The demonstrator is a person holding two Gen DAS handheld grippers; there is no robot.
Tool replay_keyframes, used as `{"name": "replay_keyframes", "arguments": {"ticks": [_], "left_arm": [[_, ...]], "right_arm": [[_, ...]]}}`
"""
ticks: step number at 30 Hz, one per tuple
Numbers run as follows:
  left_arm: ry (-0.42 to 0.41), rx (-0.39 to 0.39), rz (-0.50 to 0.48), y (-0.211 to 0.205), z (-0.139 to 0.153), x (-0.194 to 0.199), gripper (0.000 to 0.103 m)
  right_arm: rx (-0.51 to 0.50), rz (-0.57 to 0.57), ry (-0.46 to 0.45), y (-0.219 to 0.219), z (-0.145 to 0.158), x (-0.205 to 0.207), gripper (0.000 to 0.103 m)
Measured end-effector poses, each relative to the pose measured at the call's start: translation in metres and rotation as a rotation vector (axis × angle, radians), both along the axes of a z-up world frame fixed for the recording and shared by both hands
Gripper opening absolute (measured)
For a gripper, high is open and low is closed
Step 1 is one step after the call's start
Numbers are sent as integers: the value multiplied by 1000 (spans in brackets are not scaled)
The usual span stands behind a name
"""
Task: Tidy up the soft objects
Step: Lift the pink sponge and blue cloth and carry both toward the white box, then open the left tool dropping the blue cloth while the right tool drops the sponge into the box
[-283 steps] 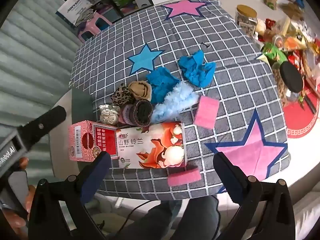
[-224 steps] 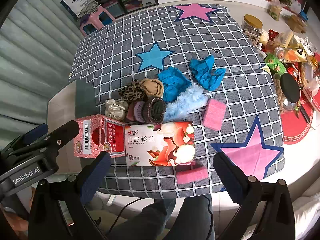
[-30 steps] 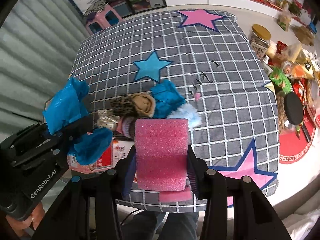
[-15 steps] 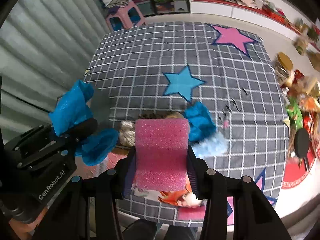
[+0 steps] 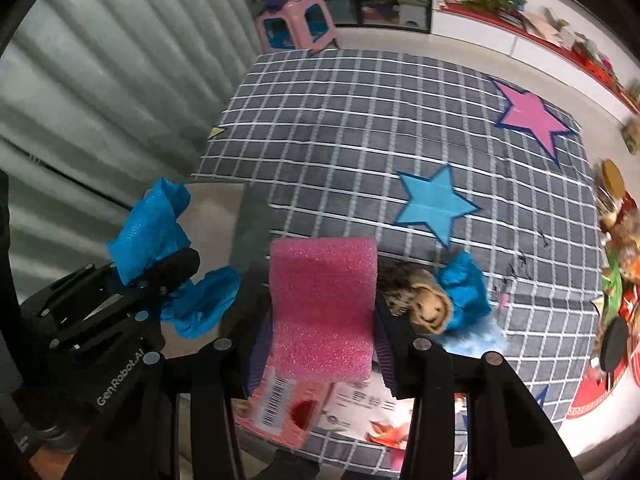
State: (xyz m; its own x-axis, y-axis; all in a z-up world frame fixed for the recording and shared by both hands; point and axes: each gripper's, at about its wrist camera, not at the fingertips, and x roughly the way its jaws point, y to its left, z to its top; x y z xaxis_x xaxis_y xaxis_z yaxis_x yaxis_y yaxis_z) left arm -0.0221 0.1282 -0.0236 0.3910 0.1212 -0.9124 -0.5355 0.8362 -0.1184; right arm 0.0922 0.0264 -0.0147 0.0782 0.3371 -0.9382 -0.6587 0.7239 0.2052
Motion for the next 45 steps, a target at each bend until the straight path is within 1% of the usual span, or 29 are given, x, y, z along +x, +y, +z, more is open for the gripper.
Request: {"name": "replay_keyframes", "arguments": {"ticks": [3, 10, 16, 22, 28, 37, 45], "left_arm": [[10, -1, 43, 13, -4, -16, 22], [45, -16, 143, 41, -18, -54, 22], [78, -26, 201, 57, -30, -80, 22], [111, -42, 244, 67, -46, -100, 22], [143, -63, 266, 67, -62, -115, 22], [172, -86, 270, 64, -79, -117, 22], [189, -99, 283, 66, -87, -122, 22]], "right_arm": [[0, 40, 8, 18, -1, -8, 47], [-8, 148, 32, 58, -10, -40, 47], [-19, 224, 56, 87, -21, -63, 47], [-32, 283, 68, 107, -28, -78, 47], [-47, 317, 80, 120, -36, -89, 47], [-67, 329, 95, 128, -44, -92, 47], [-78, 337, 110, 133, -51, -94, 47]]}}
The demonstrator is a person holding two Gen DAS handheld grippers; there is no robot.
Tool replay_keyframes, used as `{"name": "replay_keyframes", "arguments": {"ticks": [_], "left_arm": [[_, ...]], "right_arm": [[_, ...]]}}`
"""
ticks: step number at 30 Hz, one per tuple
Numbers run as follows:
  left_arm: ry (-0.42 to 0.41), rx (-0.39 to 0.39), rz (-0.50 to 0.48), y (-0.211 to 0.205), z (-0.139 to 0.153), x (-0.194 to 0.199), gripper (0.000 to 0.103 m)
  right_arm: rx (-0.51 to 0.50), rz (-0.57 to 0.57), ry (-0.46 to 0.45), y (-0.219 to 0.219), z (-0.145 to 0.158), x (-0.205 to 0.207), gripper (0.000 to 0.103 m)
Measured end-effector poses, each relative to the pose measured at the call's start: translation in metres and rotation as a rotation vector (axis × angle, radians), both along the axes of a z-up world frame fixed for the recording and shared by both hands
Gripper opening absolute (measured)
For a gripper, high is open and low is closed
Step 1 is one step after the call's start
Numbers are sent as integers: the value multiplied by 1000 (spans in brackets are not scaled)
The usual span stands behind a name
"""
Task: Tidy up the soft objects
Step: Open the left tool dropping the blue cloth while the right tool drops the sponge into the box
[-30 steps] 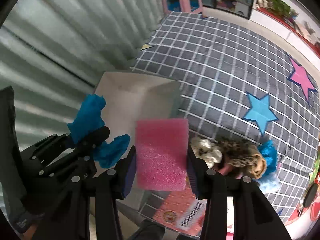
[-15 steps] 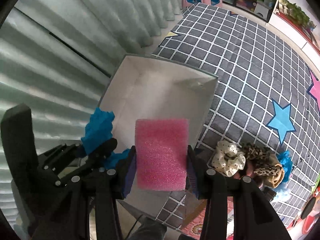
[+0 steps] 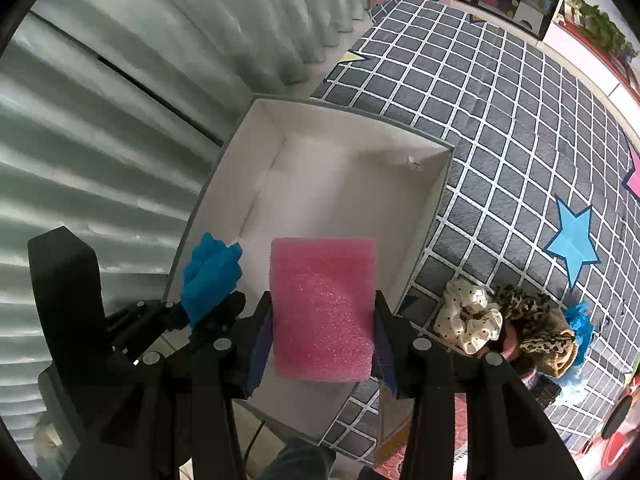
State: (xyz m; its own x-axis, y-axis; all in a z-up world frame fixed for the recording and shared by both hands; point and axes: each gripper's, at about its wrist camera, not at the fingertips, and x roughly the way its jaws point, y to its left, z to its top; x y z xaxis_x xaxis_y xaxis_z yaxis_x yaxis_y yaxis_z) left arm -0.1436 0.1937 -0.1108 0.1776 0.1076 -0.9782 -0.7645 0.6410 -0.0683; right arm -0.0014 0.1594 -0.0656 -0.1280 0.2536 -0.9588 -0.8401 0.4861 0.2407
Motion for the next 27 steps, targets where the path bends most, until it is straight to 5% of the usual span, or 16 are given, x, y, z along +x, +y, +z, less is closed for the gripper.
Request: {"name": "replay_keyframes", "arguments": {"ticks": [19, 23, 27], "left_arm": [[11, -11, -4, -1, -4, 0, 25], [14, -17, 2, -1, -5, 0, 32], [18, -18, 17, 0, -6, 0, 51]], "right_arm": [[-20, 13, 17, 5, -9, -7, 47], [-22, 13, 20, 5, -10, -8, 47], [-23, 11, 19, 5, -10, -7, 47]]}}
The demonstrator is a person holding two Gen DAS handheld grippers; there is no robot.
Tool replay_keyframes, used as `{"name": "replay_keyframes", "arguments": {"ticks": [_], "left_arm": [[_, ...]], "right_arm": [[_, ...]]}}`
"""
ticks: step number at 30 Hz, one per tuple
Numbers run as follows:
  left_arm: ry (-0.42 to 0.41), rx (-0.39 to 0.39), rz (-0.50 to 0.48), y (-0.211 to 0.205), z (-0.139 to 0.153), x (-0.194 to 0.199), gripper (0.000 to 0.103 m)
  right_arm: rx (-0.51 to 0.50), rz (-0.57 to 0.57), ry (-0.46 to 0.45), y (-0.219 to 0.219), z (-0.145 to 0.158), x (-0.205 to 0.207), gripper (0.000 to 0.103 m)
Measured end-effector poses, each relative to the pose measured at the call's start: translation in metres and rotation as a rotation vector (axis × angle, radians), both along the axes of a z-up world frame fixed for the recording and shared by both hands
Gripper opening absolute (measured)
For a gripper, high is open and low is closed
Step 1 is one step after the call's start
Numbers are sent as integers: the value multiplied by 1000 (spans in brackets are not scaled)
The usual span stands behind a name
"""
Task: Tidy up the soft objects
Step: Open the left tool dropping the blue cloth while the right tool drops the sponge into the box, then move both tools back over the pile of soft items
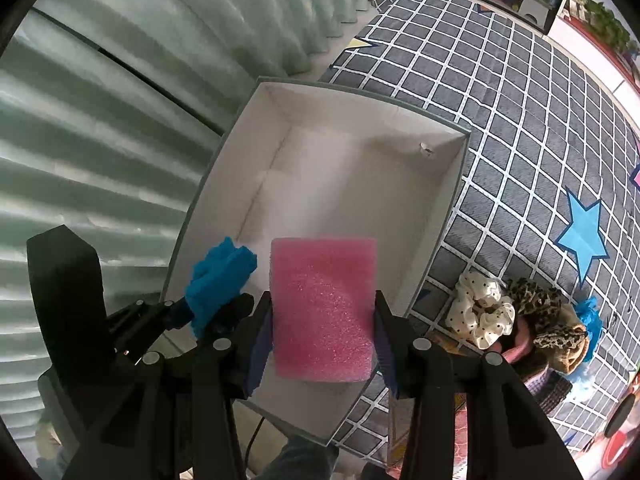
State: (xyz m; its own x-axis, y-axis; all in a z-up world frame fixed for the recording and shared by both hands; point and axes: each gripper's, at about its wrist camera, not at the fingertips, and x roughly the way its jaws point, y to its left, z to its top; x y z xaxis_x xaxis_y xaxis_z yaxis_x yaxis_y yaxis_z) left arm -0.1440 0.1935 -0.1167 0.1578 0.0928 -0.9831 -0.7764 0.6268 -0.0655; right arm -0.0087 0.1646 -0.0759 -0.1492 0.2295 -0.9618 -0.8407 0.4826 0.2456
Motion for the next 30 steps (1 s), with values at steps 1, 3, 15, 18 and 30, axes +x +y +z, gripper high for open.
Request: {"name": "replay_keyframes", "arguments": {"ticks": [1, 3, 15, 18, 30], "left_arm": [[0, 1, 5, 0, 0, 0, 54], [-5, -5, 13, 0, 1, -1, 70], [-121, -74, 82, 2, 3, -12, 103], [-150, -83, 82, 2, 6, -13, 103], [-272, -114, -71, -29, 37, 1, 103]], "right_arm": [[-1, 1, -1, 0, 0, 0, 47], [-1, 0, -1, 0, 0, 0, 47], [-14, -22, -39, -2, 3, 4, 103], [12, -35, -53, -6, 9, 7, 103], [71, -206, -85, -33, 30, 36, 103]]}}
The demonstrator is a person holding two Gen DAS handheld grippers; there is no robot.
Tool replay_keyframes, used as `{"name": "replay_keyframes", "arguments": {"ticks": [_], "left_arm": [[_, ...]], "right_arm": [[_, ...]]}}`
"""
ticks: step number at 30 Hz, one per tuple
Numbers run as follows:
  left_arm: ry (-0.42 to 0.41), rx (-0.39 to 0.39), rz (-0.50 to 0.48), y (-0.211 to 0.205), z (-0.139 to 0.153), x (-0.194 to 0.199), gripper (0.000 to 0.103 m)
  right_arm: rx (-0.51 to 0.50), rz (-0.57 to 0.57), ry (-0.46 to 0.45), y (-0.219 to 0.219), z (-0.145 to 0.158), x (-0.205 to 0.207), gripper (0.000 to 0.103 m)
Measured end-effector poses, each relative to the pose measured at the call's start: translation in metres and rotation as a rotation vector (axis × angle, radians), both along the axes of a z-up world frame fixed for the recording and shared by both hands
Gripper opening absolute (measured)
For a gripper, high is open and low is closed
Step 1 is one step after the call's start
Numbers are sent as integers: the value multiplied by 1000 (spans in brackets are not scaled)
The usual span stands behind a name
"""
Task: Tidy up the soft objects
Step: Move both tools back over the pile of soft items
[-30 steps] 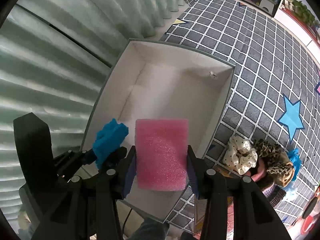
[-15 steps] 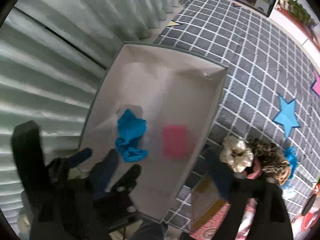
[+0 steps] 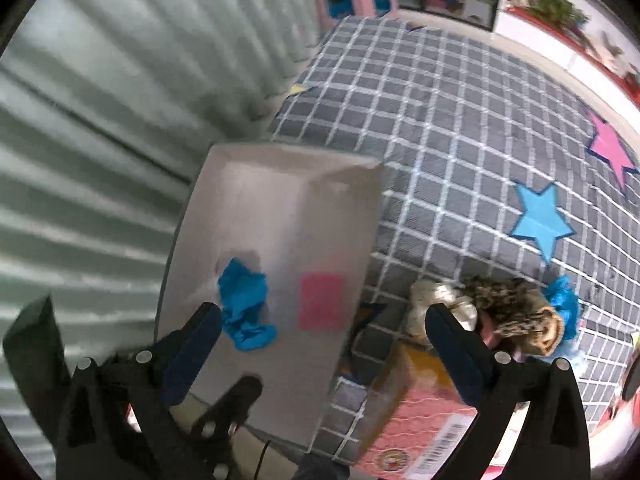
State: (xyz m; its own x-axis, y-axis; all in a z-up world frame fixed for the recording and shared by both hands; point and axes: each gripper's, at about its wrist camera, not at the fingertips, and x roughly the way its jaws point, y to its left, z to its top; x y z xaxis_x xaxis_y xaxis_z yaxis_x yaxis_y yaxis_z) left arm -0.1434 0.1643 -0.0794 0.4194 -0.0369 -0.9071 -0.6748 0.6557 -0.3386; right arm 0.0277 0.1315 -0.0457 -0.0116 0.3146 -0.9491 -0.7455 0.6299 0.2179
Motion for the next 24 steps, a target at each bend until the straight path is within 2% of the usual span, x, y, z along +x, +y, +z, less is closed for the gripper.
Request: {"name": "replay_keyframes", "arguments": {"ticks": [4, 11, 16, 24], "left_arm": [[-17, -24, -20, -11, 3, 4, 103], [6, 32, -94, -26, 15, 23, 103], [26, 73, -195, -43, 26, 53, 103], [16, 81, -340, -83, 36, 106, 103]], "right_arm": [[12, -56, -16, -13, 7, 14, 103], [25, -106, -35, -44, 19, 23, 103], [39, -195, -37, -92, 28, 41, 103], [16, -447, -29, -210, 24, 77, 103]]}}
